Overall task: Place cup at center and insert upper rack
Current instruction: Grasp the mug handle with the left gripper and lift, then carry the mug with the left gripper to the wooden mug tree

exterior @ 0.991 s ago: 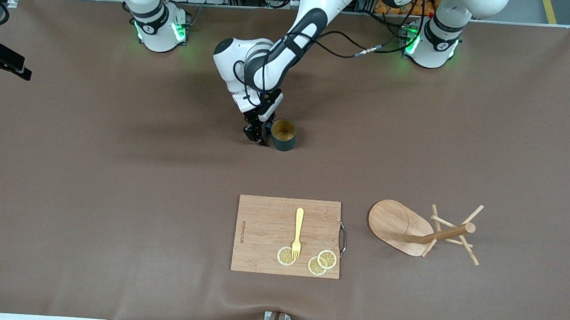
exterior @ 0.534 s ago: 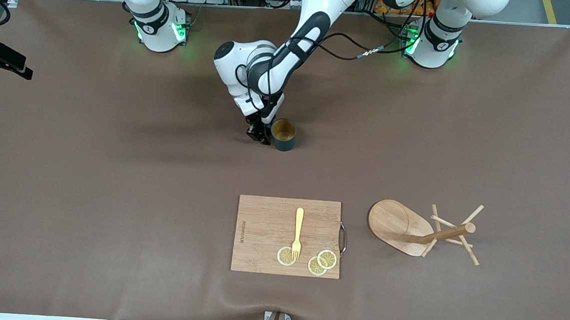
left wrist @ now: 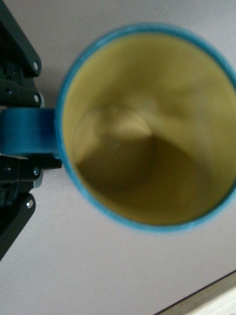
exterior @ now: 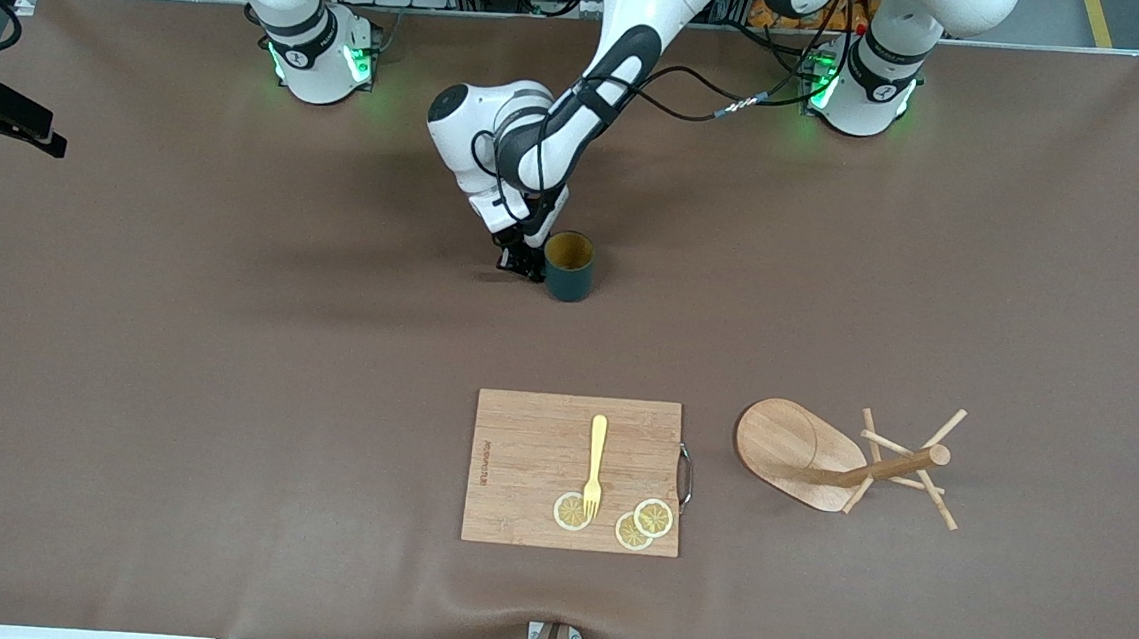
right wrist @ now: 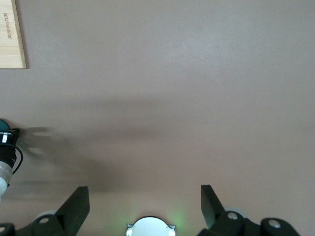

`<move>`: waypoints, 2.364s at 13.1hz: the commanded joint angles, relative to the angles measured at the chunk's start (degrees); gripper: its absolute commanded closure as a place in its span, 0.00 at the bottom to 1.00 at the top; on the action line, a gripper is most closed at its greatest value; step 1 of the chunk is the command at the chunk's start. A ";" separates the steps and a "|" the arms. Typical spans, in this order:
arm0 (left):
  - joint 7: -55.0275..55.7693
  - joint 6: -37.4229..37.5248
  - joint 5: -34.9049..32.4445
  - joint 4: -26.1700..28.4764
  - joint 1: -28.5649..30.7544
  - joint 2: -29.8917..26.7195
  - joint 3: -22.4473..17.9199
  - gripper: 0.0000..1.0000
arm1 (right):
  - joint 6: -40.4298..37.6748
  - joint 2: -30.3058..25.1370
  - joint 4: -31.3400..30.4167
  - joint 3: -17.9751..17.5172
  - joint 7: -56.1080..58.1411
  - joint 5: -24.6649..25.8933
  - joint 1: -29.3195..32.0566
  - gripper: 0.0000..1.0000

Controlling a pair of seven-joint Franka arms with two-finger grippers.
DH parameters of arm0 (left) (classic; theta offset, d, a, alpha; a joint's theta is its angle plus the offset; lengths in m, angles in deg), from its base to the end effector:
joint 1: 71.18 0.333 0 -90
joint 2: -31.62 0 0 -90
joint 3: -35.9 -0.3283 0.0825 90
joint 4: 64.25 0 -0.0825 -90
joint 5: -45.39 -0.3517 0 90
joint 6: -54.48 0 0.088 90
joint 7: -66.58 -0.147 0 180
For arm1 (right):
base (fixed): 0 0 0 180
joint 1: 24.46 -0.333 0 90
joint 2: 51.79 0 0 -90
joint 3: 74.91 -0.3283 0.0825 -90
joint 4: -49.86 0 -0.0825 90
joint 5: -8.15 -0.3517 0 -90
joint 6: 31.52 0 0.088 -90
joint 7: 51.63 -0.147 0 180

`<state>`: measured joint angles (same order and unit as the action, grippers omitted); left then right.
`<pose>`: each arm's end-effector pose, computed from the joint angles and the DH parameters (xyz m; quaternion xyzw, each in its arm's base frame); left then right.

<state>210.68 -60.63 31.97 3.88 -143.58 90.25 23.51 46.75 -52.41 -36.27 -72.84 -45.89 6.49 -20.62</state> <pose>0.3448 -0.6285 0.1443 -0.7884 -0.5760 -0.2106 0.0478 0.4897 -0.0461 0.6151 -0.9979 -0.0006 0.0613 0.0209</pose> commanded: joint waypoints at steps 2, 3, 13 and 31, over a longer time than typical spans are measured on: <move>0.48 -1.34 0.40 -0.89 0.94 0.53 -0.01 1.00 | -0.58 0.18 0.53 -0.58 -0.12 -0.89 0.73 0.00; 0.31 -1.34 0.40 -0.89 1.03 0.26 0.00 1.00 | -0.58 0.18 0.53 -0.58 -0.12 -0.89 0.73 0.00; -6.01 -0.55 8.66 -0.89 7.00 -10.63 0.26 1.00 | -0.58 0.35 0.53 -0.58 -0.03 -0.98 0.73 0.00; -29.47 4.63 44.31 -0.19 31.60 -32.25 0.17 1.00 | -1.72 0.44 0.44 -0.58 -0.29 -0.98 0.91 0.00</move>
<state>184.23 -56.99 71.03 2.00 -114.84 60.65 23.16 45.69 -52.19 -36.34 -72.94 -45.88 6.37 -20.61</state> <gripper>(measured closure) 0.780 0.000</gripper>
